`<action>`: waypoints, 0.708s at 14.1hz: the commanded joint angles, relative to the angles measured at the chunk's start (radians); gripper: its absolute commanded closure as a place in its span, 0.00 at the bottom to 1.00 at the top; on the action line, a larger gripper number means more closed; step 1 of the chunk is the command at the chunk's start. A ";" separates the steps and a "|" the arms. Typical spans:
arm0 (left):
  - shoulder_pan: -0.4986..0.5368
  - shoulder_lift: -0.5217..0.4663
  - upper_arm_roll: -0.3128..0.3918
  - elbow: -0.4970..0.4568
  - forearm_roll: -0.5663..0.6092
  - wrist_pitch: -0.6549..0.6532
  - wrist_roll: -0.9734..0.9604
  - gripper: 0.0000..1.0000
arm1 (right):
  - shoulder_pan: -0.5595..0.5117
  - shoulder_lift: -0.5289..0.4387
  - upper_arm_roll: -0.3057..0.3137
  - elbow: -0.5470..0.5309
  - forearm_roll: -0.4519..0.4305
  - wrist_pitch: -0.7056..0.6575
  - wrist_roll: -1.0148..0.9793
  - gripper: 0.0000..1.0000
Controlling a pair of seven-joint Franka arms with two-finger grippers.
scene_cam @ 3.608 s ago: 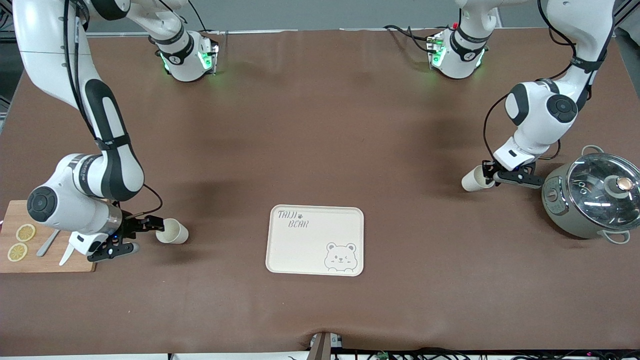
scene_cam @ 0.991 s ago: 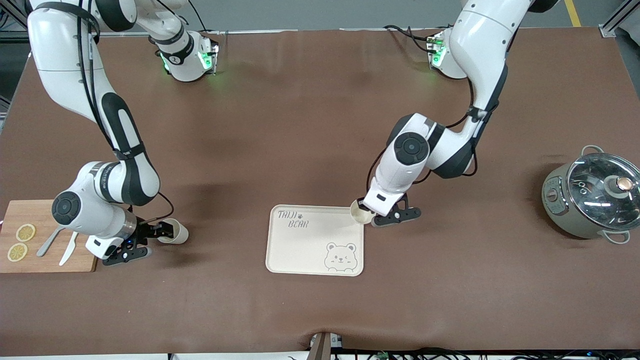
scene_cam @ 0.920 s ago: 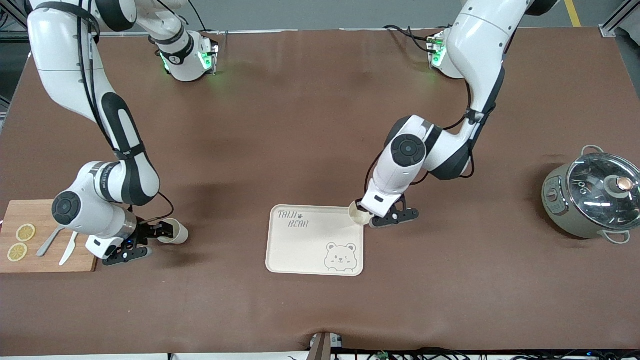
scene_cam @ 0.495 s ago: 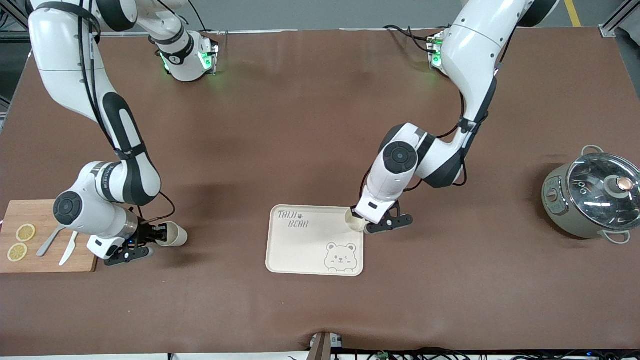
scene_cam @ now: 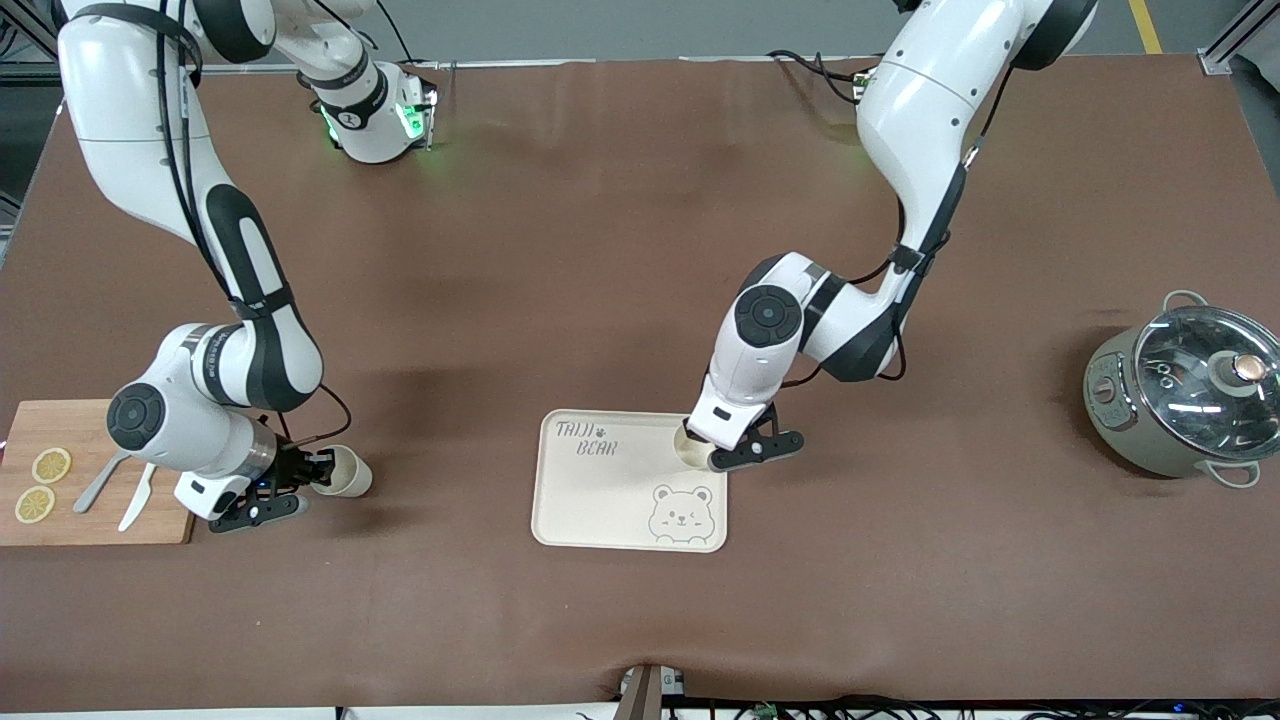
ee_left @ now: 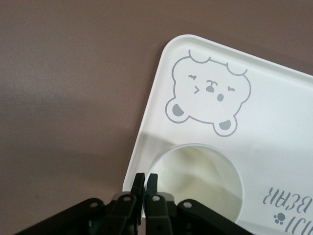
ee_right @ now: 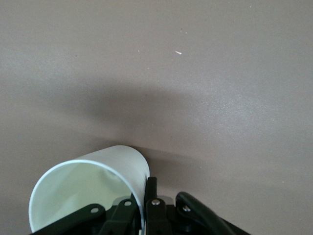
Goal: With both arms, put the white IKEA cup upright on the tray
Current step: 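Lower the cup onto the tray corner with the left gripper and release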
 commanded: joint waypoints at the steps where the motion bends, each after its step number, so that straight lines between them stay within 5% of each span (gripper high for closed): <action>1: -0.032 0.040 0.029 0.062 0.028 -0.011 -0.035 1.00 | 0.005 0.004 0.002 0.045 0.020 -0.051 0.020 1.00; 7: -0.047 0.046 0.034 0.060 0.071 0.000 -0.030 0.98 | 0.005 -0.016 0.042 0.115 0.020 -0.154 0.168 1.00; 8: -0.047 0.046 0.032 0.059 0.101 0.000 -0.032 0.58 | 0.007 -0.018 0.045 0.125 0.020 -0.174 0.200 1.00; 9: -0.047 0.046 0.032 0.057 0.117 0.000 -0.032 0.06 | 0.011 -0.019 0.054 0.142 0.020 -0.196 0.238 1.00; 10: -0.052 0.043 0.034 0.053 0.120 -0.006 -0.033 0.00 | 0.013 -0.021 0.065 0.163 0.018 -0.220 0.278 1.00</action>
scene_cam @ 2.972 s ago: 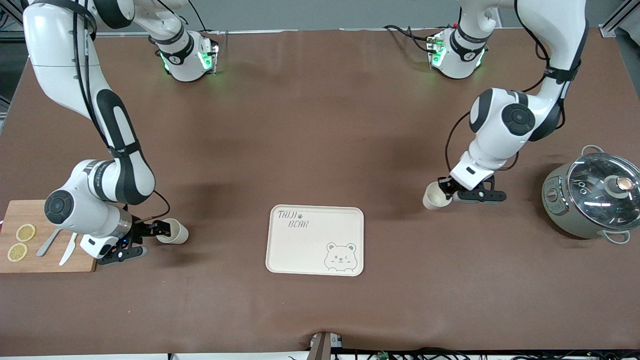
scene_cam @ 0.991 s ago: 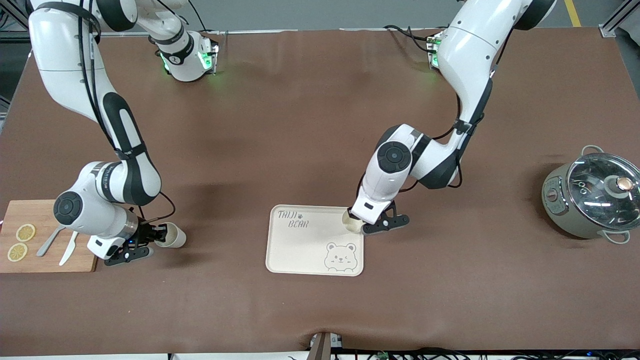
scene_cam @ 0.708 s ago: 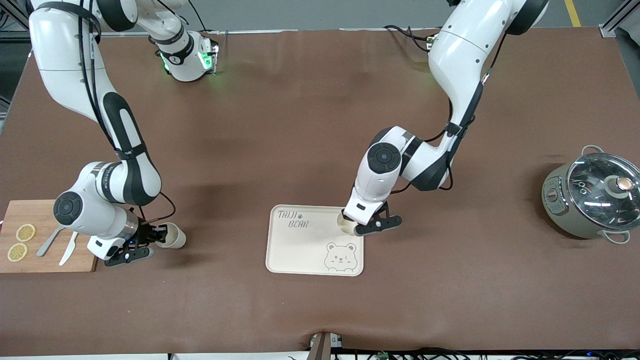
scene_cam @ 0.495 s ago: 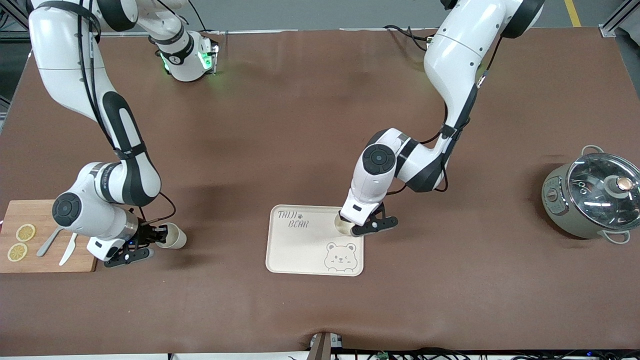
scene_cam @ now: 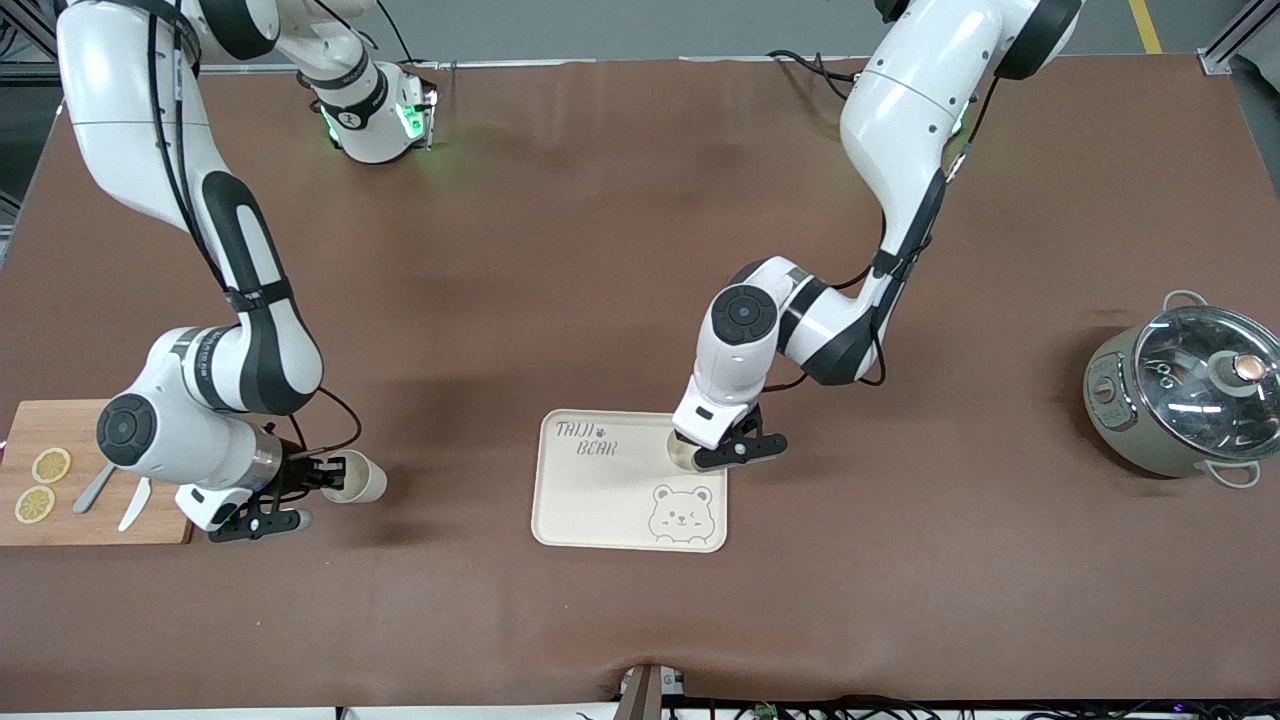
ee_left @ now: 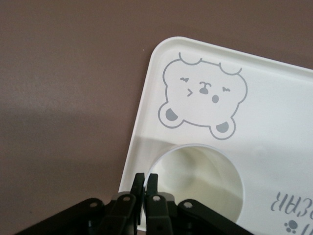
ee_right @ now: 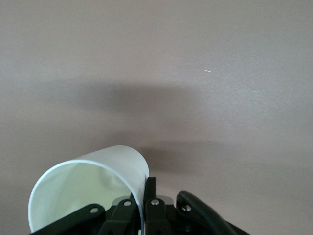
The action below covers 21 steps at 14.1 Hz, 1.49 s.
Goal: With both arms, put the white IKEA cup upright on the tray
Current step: 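Carry the cup to the tray with the right gripper while the left gripper withdraws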
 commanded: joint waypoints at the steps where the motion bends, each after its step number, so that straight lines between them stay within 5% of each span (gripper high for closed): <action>1: -0.018 0.004 0.014 0.021 0.037 -0.016 -0.030 0.00 | 0.003 -0.017 0.029 0.044 0.016 -0.071 0.106 1.00; 9: 0.018 -0.064 0.008 0.032 0.003 -0.169 -0.015 0.00 | 0.150 -0.045 0.072 0.085 -0.004 -0.084 0.537 1.00; 13: 0.095 -0.163 0.006 0.032 -0.115 -0.294 0.208 0.00 | 0.234 -0.036 0.068 0.113 -0.005 -0.069 0.707 1.00; 21: 0.277 -0.315 0.003 0.027 -0.167 -0.525 0.531 0.00 | 0.328 0.012 0.066 0.125 -0.087 0.052 0.939 1.00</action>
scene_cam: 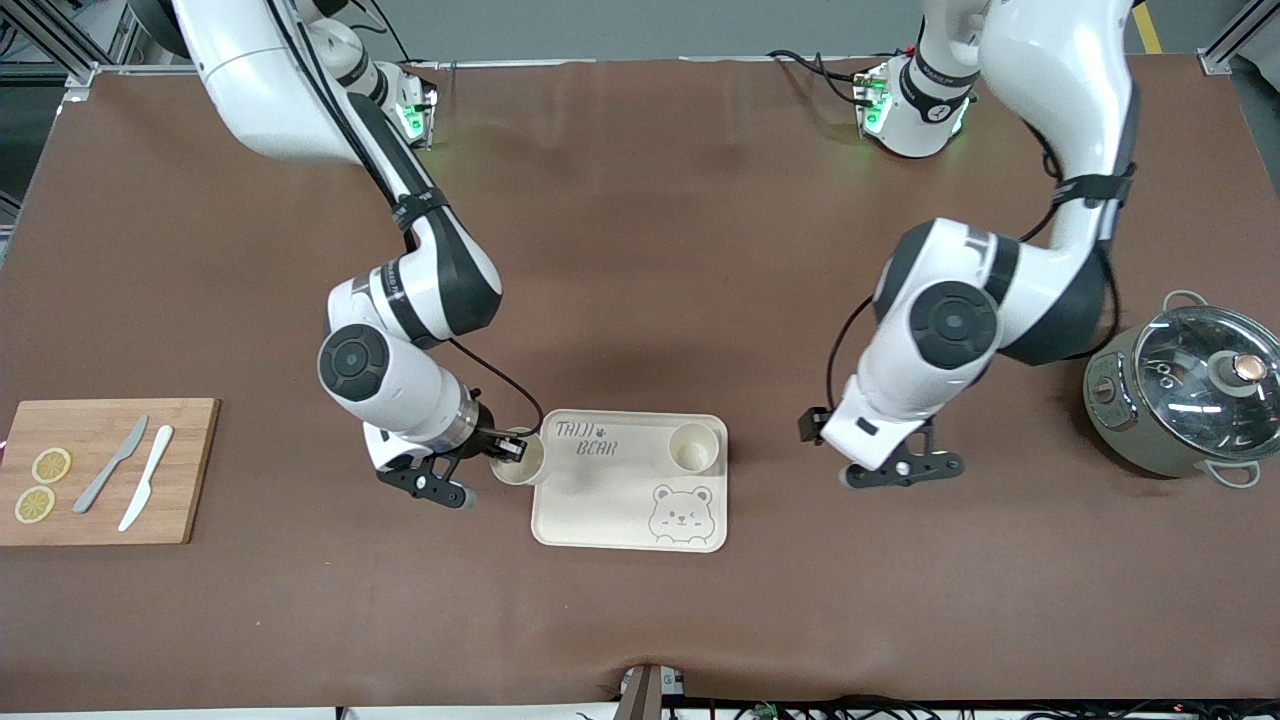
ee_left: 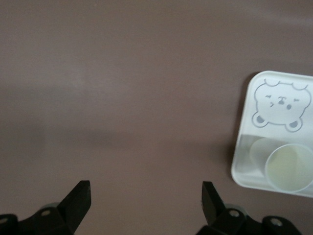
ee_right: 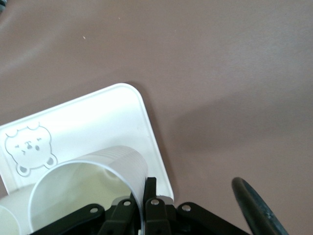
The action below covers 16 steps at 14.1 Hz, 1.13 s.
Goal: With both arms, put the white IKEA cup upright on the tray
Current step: 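Lower the cup beside the other cup with the right gripper while the left gripper rises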
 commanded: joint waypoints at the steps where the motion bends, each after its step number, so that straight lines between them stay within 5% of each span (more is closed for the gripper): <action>1: 0.063 -0.075 -0.005 -0.023 -0.028 -0.073 0.121 0.00 | 0.039 0.030 -0.010 0.018 -0.049 0.048 0.098 1.00; 16: 0.230 -0.440 -0.005 -0.118 -0.051 -0.323 0.346 0.00 | 0.129 0.162 -0.011 0.008 -0.158 0.238 0.332 1.00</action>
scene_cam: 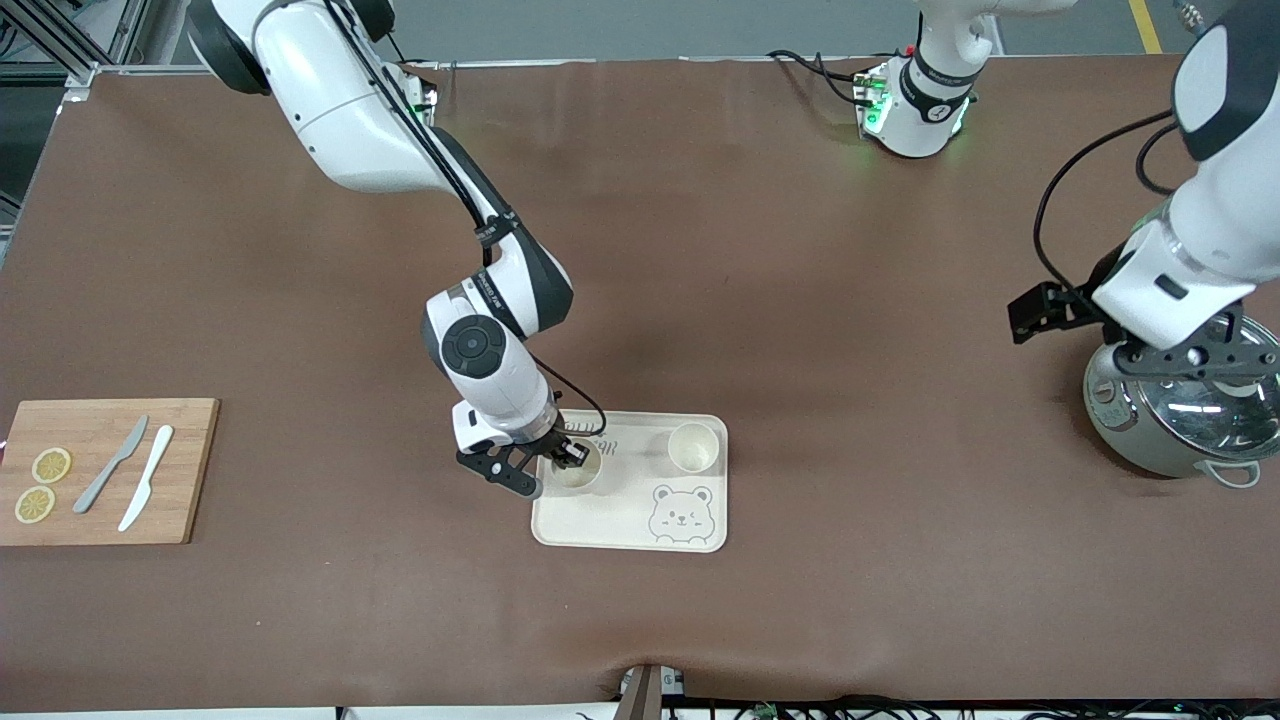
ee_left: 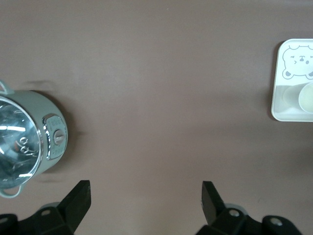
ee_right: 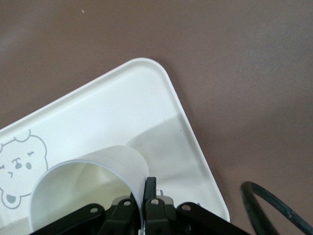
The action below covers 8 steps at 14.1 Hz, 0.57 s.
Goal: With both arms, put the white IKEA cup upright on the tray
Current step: 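Lower the cup beside the other cup with the right gripper while the left gripper rises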
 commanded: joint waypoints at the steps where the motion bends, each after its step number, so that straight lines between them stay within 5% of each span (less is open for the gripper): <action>1: 0.035 -0.113 -0.008 -0.098 -0.020 -0.005 0.015 0.00 | 0.022 0.026 -0.010 0.011 -0.035 0.032 0.053 1.00; 8: 0.040 -0.255 -0.003 -0.181 -0.037 -0.040 0.023 0.00 | 0.029 0.043 -0.010 0.011 -0.037 0.046 0.062 1.00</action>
